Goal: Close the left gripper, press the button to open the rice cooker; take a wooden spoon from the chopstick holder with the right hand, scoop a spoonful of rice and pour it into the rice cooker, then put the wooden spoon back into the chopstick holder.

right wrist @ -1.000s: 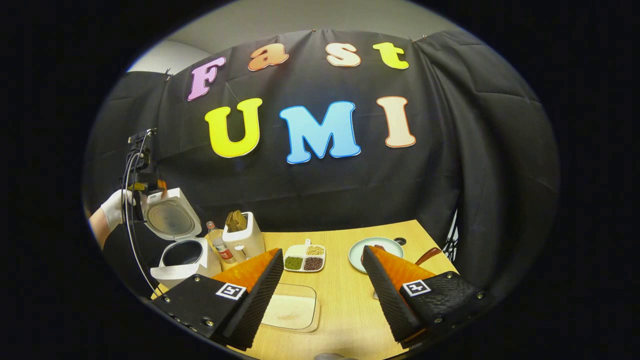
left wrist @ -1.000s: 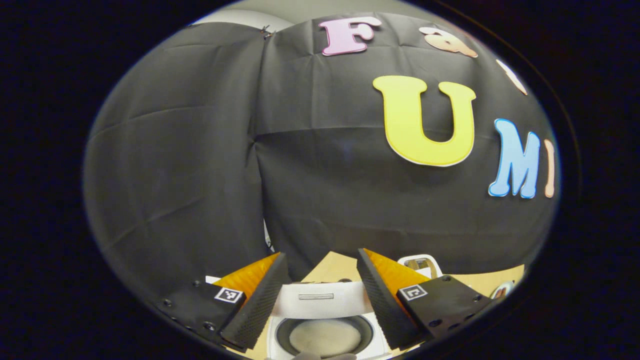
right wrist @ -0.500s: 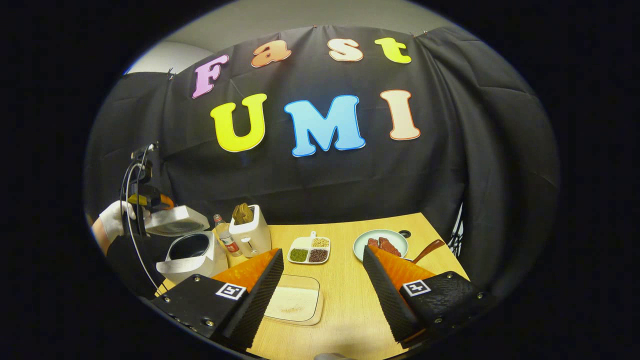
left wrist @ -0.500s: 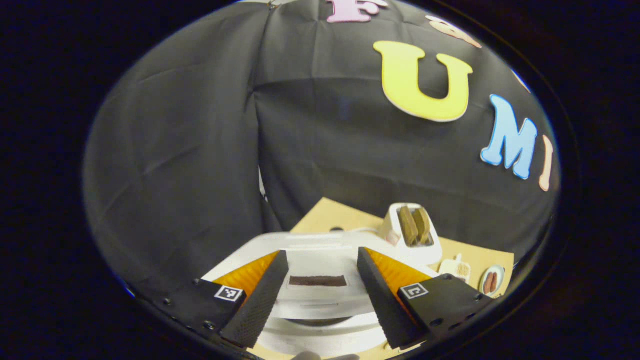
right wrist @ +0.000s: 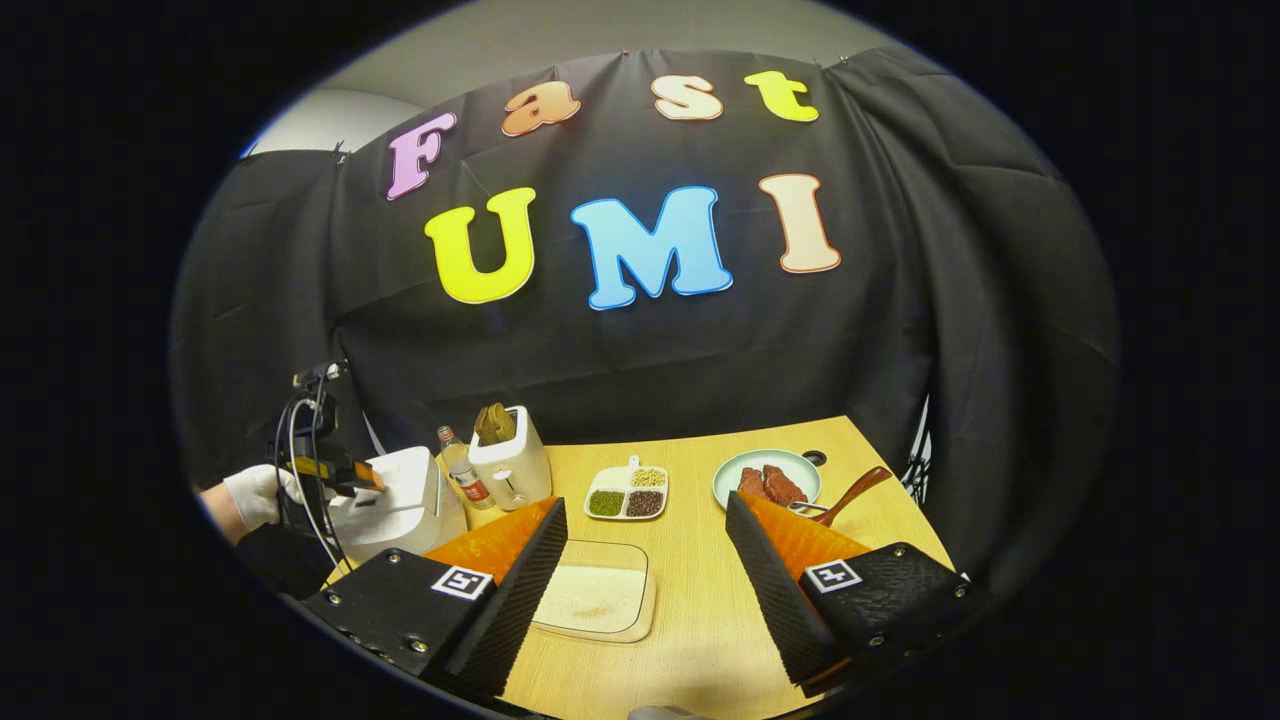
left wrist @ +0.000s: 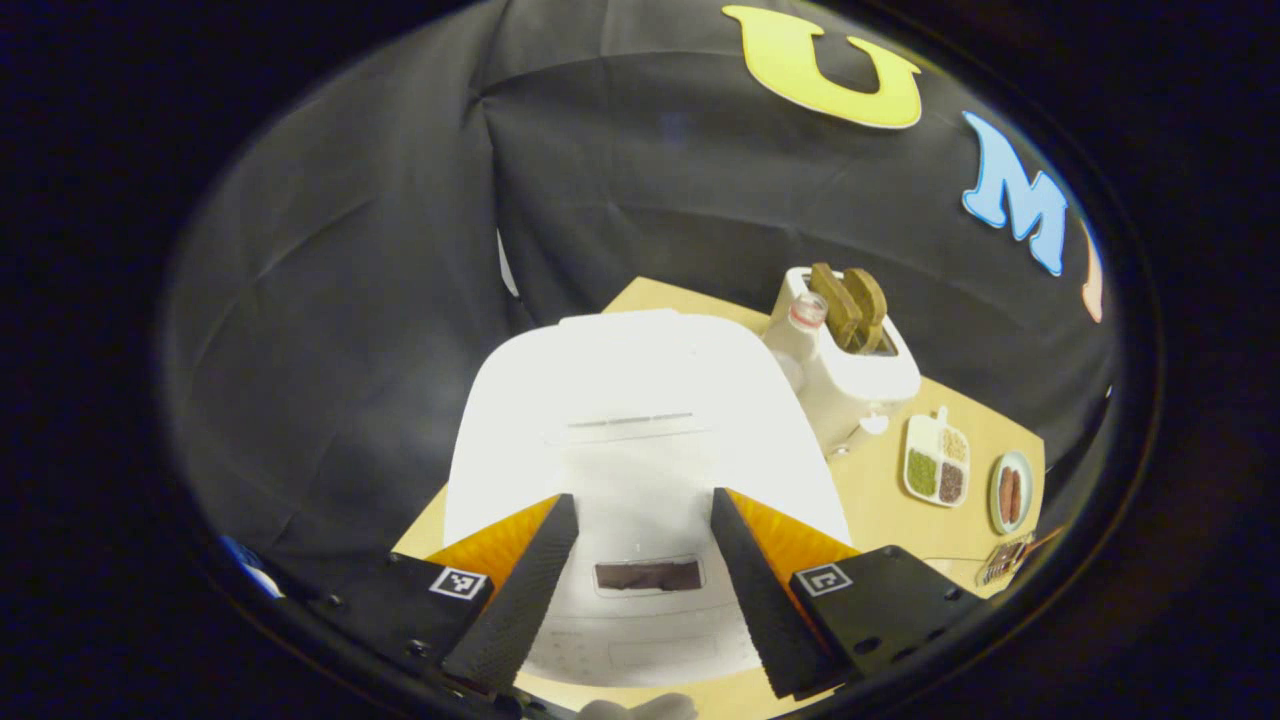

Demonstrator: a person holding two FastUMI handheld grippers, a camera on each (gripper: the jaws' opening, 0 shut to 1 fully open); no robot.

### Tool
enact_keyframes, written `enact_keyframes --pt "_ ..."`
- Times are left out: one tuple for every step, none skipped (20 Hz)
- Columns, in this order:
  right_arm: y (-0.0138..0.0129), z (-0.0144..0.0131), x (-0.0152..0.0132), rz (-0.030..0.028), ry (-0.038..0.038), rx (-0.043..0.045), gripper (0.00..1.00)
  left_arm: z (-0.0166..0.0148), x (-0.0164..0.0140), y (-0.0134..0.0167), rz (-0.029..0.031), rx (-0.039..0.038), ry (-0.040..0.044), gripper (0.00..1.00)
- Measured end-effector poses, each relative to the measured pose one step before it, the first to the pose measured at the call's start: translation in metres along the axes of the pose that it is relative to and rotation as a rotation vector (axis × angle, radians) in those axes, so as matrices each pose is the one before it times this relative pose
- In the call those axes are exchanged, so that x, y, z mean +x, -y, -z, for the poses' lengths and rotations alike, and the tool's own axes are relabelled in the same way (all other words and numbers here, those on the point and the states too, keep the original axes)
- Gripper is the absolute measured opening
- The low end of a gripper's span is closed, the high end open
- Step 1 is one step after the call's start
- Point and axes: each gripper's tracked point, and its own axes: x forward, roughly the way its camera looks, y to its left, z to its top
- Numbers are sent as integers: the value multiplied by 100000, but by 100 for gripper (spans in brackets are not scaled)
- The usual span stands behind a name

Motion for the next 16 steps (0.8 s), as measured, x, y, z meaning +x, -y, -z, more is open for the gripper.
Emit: enact_keyframes --pt "-211 163 -12 -177 -637 750 98 -218 480 -25 218 1576 446 98" --pt "-340 51 -118 -709 258 471 98 228 47 320 429 671 -1157 96" --pt "-136 3 57 -308 123 137 98 -155 -50 31 62 -338 790 96" --pt "-302 216 -36 -531 -270 496 98 271 -88 -44 150 332 -1052 99" --pt "-235 -5 -31 -301 -6 357 98 -194 192 -63 259 -45 1043 98" --pt "-356 -26 -31 -1022 144 950 98 245 -79 19 97 -201 -526 98" --pt "-223 66 11 -575 -30 648 98 -87 -99 -79 -22 -309 497 98" --pt "-38 175 -69 -45 -478 194 98 -79 -197 38 -134 832 -253 97" --pt "9 -82 -55 -229 73 66 98 -119 32 -65 -167 2362 736 98" --pt "148 -87 -94 677 51 -303 98 14 -45 246 546 1192 157 97" --pt "126 -100 30 -67 -49 -387 98 -306 88 104 253 1384 2119 97" --pt "39 -181 -25 510 149 -185 98 70 31 1 -214 842 936 97" --pt "79 -249 -67 133 488 -85 98 -129 -68 53 235 -40 1047 97" --pt "-75 -118 0 285 473 29 98 -61 -98 -173 -138 -197 595 94" --pt "20 -220 -55 -63 567 -651 98 -730 -222 154 929 -194 1666 98" --pt "-21 -203 -69 303 372 -1192 98 -583 -502 -150 619 452 4509 96"
